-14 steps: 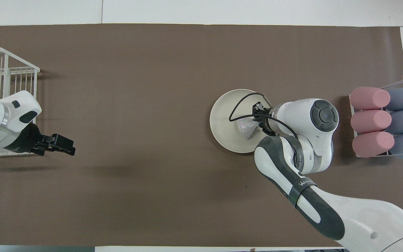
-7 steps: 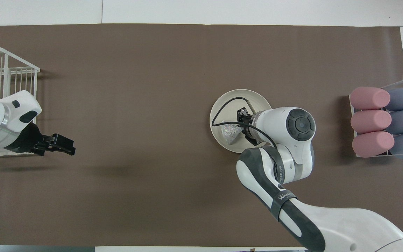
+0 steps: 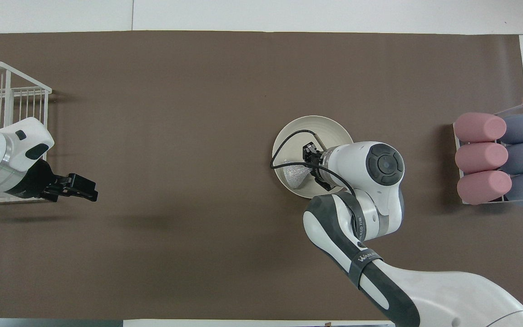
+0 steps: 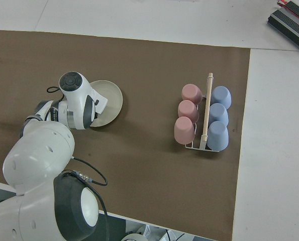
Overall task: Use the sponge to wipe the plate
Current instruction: 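Rub the sponge around the plate surface with the right gripper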
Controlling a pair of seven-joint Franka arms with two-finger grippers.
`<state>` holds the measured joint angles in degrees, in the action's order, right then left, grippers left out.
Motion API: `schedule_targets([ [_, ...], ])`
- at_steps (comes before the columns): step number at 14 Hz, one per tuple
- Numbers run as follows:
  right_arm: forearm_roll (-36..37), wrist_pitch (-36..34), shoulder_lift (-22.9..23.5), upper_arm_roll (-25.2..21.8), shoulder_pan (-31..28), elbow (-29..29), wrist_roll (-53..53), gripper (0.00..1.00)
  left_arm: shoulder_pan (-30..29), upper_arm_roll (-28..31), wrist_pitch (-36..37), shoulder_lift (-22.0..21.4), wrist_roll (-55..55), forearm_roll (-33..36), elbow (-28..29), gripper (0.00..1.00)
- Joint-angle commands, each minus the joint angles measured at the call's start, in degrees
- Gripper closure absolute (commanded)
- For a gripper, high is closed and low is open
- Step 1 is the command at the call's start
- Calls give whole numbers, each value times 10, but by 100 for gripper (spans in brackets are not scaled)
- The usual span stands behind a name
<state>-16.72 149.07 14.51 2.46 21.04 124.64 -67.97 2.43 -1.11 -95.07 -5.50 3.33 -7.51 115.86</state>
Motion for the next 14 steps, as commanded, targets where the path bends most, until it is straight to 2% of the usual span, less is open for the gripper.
schedule_targets([
  [1, -5, 12, 16, 1, -69, 17, 115, 100, 1, -1, -10, -6, -9, 12, 4, 0],
  [3, -5, 12, 16, 1, -77, 17, 127, 100, 4, -1, -9, -6, -12, 12, 4, 0],
  [7, -5, 11, 14, 3, -60, 18, 80, 100, 6, -2, -10, -6, -13, 12, 3, 0],
  [11, -6, 16, 11, 2, 31, 19, -69, 100, 7, -2, -10, -6, -13, 12, 3, 0],
  [14, -7, 16, 10, 1, 40, 18, -84, 100, 7, -2, -10, -6, -14, 12, 3, 0],
])
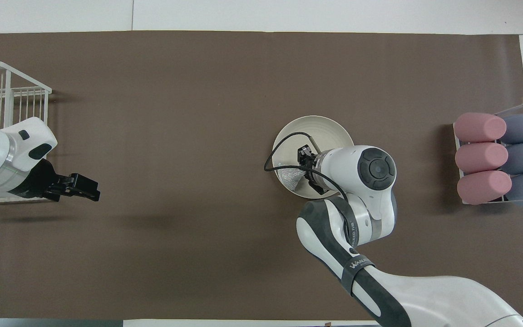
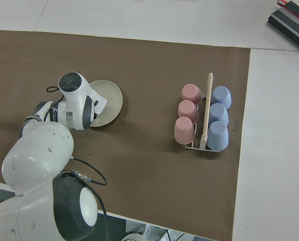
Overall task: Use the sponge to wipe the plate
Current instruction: 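Rub the sponge around the plate surface with the right gripper, then lift the sponge with the right gripper while the left gripper reaches it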
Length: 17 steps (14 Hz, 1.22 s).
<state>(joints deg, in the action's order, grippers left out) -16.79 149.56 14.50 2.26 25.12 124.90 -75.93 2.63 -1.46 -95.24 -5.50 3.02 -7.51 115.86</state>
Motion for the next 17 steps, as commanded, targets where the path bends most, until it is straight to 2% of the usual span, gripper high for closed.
schedule_targets([
  [1, -5, 11, 12, 3, -4, 13, -4, 100, 5, 1, -8, -6, -11, 12, 4, 0],
  [4, -5, 6, 13, 2, -4, 4, -5, 100, 5, 1, -8, -6, -11, 12, 4, 0],
  [6, -4, -28, 10, 0, -4, -23, -11, 100, 5, 1, -8, -6, -11, 12, 4, 0],
  [9, 11, -171, -11, -2, 1, -116, -82, 100, 5, 1, -8, -6, -11, 12, 4, 0],
  [12, 85, -324, -17, -1, 1, -242, -155, 100, 2, 1, -5, -5, -44, -3, 1, 0],
  [14, 88, -428, -14, 1, 8, -329, -178, 100, -7, 5, 0, -6, -52, -103, 2, 0],
  [17, 85, -493, -15, -1, 29, -388, -214, 100, -28, 6, 14, -7, -52, -242, 7, 0],
])
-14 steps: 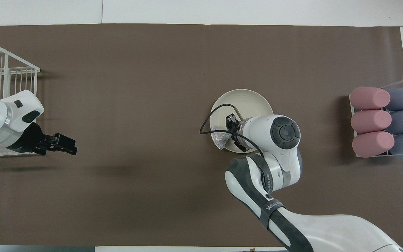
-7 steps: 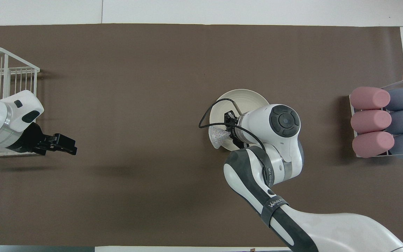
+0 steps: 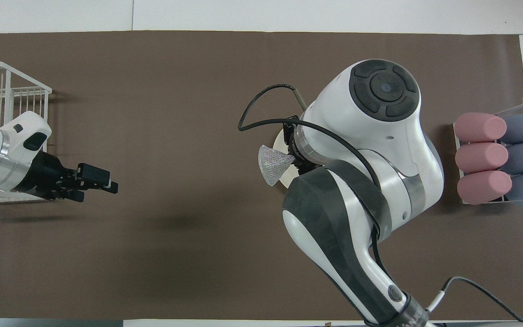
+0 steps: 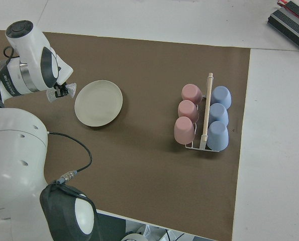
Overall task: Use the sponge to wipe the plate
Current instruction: 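Lift the sponge with the right gripper while the left gripper reaches it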
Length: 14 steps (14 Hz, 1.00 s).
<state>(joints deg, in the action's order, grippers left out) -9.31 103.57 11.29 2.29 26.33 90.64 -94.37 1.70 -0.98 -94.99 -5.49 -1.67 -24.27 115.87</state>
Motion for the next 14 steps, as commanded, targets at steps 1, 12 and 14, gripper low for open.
schedule_targets([
  [1, 11, -45, 16, -2, 31, -59, -43, 100, -23, 1, 21, -7, -6, -120, 7, 0],
  [12, 4, 15, 8, 5, 78, -78, -222, 100, 17, -3, -48, -45, 12, -533, 156, 0],
  [14, 9, 15, 7, 5, 79, -72, -223, 100, 37, -3, -50, -45, 12, -567, 155, 0],
])
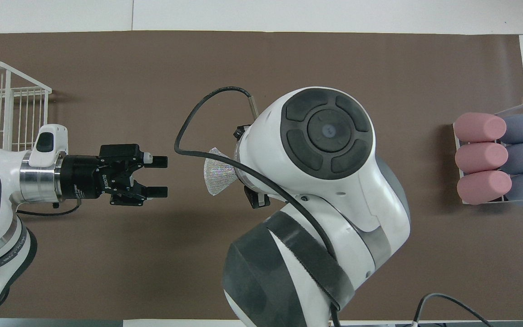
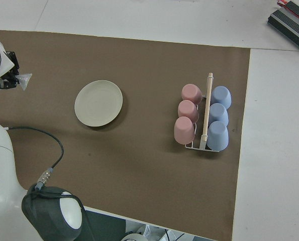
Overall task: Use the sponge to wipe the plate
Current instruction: 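Lift the sponge with the right gripper while the left gripper reaches it, then close the left gripper on the sponge held by the right gripper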
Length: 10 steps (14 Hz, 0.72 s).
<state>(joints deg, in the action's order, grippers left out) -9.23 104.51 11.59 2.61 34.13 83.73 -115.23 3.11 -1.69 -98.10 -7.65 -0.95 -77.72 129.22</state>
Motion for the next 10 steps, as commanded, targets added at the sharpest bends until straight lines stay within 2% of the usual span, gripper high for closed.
schedule_targets([
  [1, 11, 6, 4, 2, 1, 4, -14, 100, 38, 5, -29, -24, 5, -38, 22, 0],
  [3, 12, 6, 3, 1, 1, 5, -15, 100, 65, 5, -63, -18, 5, -75, 15, 0],
  [6, 13, 4, 3, 2, 0, 5, -14, 100, 94, 5, -84, 3, 74, -88, -11, 0],
  [10, 13, 5, 3, 1, -2, 5, -14, 100, 108, 4, -87, 11, 88, -89, -27, 0],
])
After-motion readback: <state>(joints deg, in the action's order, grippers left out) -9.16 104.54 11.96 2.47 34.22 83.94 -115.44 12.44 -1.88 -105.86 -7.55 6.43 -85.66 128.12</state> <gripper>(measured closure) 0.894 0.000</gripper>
